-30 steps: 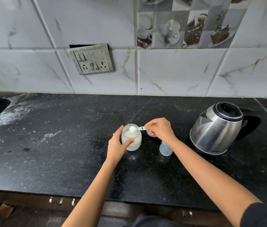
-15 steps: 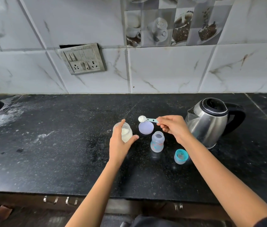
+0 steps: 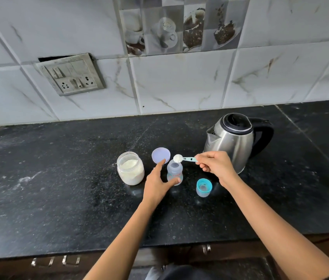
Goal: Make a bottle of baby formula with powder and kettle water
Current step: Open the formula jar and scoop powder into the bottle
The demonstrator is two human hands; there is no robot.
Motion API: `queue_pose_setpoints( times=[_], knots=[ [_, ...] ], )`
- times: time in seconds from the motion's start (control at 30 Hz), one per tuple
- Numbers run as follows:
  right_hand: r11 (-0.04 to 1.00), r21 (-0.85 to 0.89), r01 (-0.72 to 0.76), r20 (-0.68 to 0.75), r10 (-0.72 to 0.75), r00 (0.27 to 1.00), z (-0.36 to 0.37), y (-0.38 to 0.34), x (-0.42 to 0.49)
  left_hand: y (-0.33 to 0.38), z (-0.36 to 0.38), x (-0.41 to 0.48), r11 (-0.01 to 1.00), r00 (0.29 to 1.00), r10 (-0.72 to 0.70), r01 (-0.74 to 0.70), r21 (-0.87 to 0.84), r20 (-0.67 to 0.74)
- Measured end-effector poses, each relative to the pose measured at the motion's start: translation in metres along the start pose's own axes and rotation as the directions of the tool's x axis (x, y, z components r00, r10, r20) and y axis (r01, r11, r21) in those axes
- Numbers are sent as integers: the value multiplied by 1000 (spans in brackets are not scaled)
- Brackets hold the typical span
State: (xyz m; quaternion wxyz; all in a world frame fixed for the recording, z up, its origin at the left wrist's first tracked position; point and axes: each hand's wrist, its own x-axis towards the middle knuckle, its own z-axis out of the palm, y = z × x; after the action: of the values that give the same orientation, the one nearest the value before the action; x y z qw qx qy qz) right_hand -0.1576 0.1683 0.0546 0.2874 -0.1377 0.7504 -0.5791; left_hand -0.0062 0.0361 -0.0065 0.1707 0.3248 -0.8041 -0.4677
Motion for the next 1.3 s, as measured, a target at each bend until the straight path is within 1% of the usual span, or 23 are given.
queue_pose_setpoints(
  times=[0.17, 0.3, 0.5, 0.63, 0.77, 0.83, 0.9, 0.97, 1.07, 1.1, 1.13, 1.17, 1.23, 1.3],
  knots=[
    [999, -35, -3, 4, 3, 1000, -1, 6, 3, 4, 11, 7, 999, 1000, -19, 20, -33, 22],
    [997, -74, 19, 7, -18, 1000, -3, 9, 4, 7, 15, 7, 1000, 1000, -1, 1, 0, 7],
    [976, -199, 88, 1, -90, 996, -5, 7, 6, 12, 13, 7, 999, 1000, 4, -4, 54, -7],
    [942, -302, 148, 9, -153, 988, -6, 5, 5, 16, 12, 8, 995, 1000, 20, -19, 102, -3],
    [879, -416, 232, 39, -238, 971, -5, 0, 3, 19, 13, 11, 986, 998, 56, -58, 154, 17],
    [818, -490, 300, 76, -303, 950, -3, -4, 1, 19, 13, 11, 985, 998, 57, -60, 163, 22],
    [716, -583, 384, 148, -371, 917, 0, -8, 0, 18, 13, 11, 986, 998, 57, -59, 155, 17],
    [577, -653, 490, 265, -431, 862, 3, -10, 0, 17, 13, 11, 989, 998, 54, -56, 136, 17],
    [302, -693, 655, 483, -480, 732, 8, -3, 2, 19, 13, 12, 990, 997, 59, -64, 127, 40],
    [259, -679, 686, 524, -483, 701, 10, 0, 3, 19, 13, 12, 990, 997, 64, -69, 126, 46],
    [263, -663, 701, 538, -483, 691, 11, 3, 2, 19, 13, 12, 990, 997, 67, -73, 122, 49],
    [297, -645, 704, 530, -490, 692, 11, 4, 2, 18, 12, 12, 991, 997, 67, -72, 117, 48],
    [396, -590, 704, 458, -554, 695, 11, 6, 2, 15, 12, 13, 993, 998, 57, -60, 102, 38],
    [457, -546, 702, 391, -601, 697, 10, 6, 3, 11, 12, 13, 995, 998, 53, -54, 80, 23]
  ],
)
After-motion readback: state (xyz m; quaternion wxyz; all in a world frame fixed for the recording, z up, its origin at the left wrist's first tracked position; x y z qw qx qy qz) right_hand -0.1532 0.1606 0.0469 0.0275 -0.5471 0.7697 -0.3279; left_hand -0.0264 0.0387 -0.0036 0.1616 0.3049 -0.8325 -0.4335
